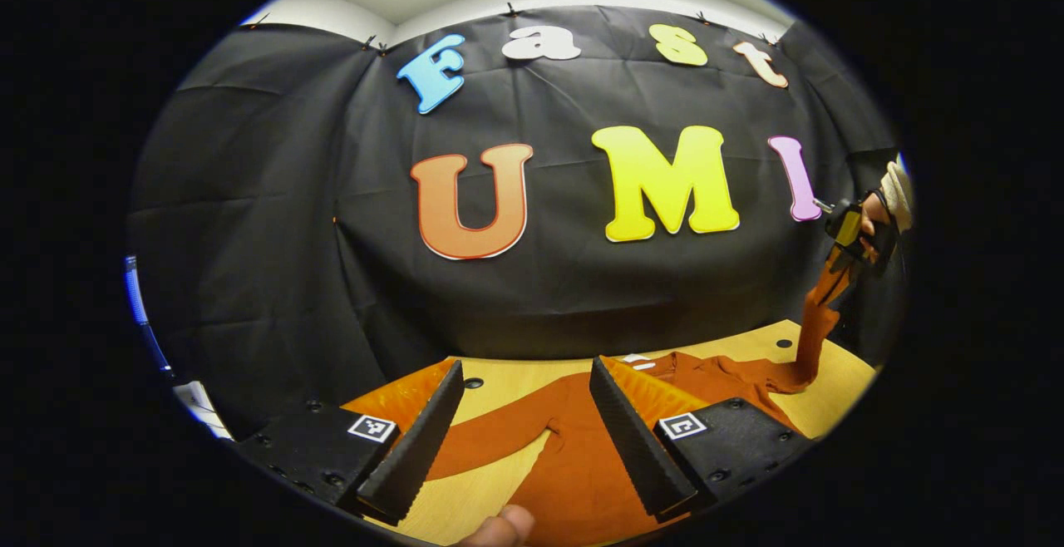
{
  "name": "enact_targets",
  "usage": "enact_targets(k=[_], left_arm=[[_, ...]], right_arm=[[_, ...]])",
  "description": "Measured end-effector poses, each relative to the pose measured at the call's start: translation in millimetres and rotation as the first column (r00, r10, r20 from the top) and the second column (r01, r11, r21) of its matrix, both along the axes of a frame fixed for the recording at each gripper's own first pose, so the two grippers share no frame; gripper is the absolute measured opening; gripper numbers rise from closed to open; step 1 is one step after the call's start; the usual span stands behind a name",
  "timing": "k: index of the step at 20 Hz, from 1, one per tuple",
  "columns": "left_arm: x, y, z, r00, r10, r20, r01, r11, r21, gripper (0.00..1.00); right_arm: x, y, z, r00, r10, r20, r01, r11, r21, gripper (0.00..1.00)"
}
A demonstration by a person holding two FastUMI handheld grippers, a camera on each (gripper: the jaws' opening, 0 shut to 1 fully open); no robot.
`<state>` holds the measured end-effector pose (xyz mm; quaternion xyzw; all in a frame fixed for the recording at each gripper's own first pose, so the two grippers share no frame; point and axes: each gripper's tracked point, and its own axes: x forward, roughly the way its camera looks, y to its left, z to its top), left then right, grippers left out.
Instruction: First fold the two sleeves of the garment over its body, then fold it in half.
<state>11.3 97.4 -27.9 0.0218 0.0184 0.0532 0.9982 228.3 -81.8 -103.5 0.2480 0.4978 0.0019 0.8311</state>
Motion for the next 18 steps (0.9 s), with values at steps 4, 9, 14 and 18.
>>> enact_targets(k=[4,9,14,18], left_arm=[[-3,27,-2,1.000,0.009,0.011,-0.010,1.000,0.013,0.99],[-2,51,-21,0.999,0.029,-0.017,-0.029,0.999,-0.018,0.99],[-3,73,-42,0.997,0.045,-0.060,-0.047,0.998,-0.032,0.99],[-4,96,-62,0.992,0.078,-0.095,-0.082,0.996,-0.043,0.99]], right_arm=[[18,101,-3,0.992,0.129,0.002,-0.129,0.992,0.009,0.00],[34,240,-32,0.965,0.259,-0.036,-0.258,0.966,0.034,0.00],[36,369,-76,0.914,0.394,-0.094,-0.391,0.919,0.050,0.00],[41,430,-115,0.879,0.456,-0.141,-0.460,0.888,0.004,0.00]])
